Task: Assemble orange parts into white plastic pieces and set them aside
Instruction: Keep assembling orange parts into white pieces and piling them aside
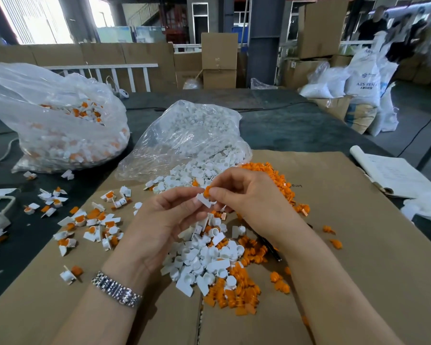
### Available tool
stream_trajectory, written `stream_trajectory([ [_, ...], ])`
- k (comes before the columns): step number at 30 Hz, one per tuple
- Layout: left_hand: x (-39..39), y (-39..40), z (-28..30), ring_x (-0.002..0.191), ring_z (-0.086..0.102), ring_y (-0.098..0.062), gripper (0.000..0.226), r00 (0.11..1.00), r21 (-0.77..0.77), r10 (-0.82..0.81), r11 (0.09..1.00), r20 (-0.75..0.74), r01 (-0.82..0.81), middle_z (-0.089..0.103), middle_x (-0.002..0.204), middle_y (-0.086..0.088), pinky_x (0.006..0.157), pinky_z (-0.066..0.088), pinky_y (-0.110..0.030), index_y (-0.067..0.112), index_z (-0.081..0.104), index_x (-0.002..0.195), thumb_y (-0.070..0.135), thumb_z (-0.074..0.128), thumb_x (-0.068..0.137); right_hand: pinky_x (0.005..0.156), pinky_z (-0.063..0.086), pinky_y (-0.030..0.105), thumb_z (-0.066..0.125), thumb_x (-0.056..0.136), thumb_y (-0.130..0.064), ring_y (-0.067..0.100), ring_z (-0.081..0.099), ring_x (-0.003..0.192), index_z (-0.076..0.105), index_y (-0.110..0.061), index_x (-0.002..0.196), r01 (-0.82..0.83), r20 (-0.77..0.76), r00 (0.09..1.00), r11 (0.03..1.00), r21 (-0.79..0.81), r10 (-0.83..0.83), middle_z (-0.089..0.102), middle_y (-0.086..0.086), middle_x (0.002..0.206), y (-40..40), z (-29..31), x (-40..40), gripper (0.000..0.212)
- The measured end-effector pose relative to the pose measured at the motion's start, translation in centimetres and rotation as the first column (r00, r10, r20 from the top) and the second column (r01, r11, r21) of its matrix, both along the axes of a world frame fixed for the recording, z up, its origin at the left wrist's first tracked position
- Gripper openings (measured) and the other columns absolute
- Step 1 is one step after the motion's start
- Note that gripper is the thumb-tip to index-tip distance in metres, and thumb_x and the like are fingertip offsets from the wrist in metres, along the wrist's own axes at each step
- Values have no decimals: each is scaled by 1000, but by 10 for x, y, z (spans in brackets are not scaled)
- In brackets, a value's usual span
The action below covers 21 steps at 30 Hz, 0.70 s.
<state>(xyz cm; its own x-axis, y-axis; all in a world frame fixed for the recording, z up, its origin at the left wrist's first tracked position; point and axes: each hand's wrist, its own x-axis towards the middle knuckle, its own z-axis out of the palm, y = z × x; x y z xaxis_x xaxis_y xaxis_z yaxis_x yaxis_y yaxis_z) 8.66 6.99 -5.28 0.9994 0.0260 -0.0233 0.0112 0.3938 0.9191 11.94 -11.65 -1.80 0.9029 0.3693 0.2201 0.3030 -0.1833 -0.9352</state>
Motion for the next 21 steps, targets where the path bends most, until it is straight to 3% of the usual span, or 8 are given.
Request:
stream_trajectory([
  [5,0,-2,2,90,77,-27,23,1000,-44,21,999,-7,-21,77,103,-18,72,61,-23,5,81,96,3,73,74,73,56,16,71,92,-17,12,69,73,72,-14,96,-9,4,1000,1000,-10,9,73,0,83,1,0,0,5],
  [8,-3,-5,4,84,77,-21,23,998,-11,64,998,13,-64,78,99,-15,73,61,-22,8,82,95,5,75,73,64,50,14,72,92,-26,0,60,66,72,-20,91,55,45,998,993,-109,-50,69,-6,78,4,-4,2,6],
  [11,-8,-7,5,87,78,-19,20,977,245,161,950,140,-192,80,97,-8,76,58,-18,19,82,98,15,78,79,53,39,10,69,93,-30,-5,51,56,69,-21,89,94,69,994,979,-180,-82,59,-12,69,8,-8,2,11],
  [15,-9,-6,4,85,77,-14,18,970,446,125,870,210,-209,80,95,2,75,56,-13,31,81,98,23,78,82,58,39,14,67,94,-27,-1,50,61,67,-20,87,65,74,996,969,-238,-48,59,-11,73,6,-7,3,10],
  [21,-6,5,5,87,77,-24,22,999,264,-5,965,45,-7,79,99,-16,77,60,-22,16,82,100,13,76,78,61,43,16,65,95,-24,1,49,65,66,-18,91,-33,86,994,954,-298,61,58,-9,77,2,-3,0,7],
])
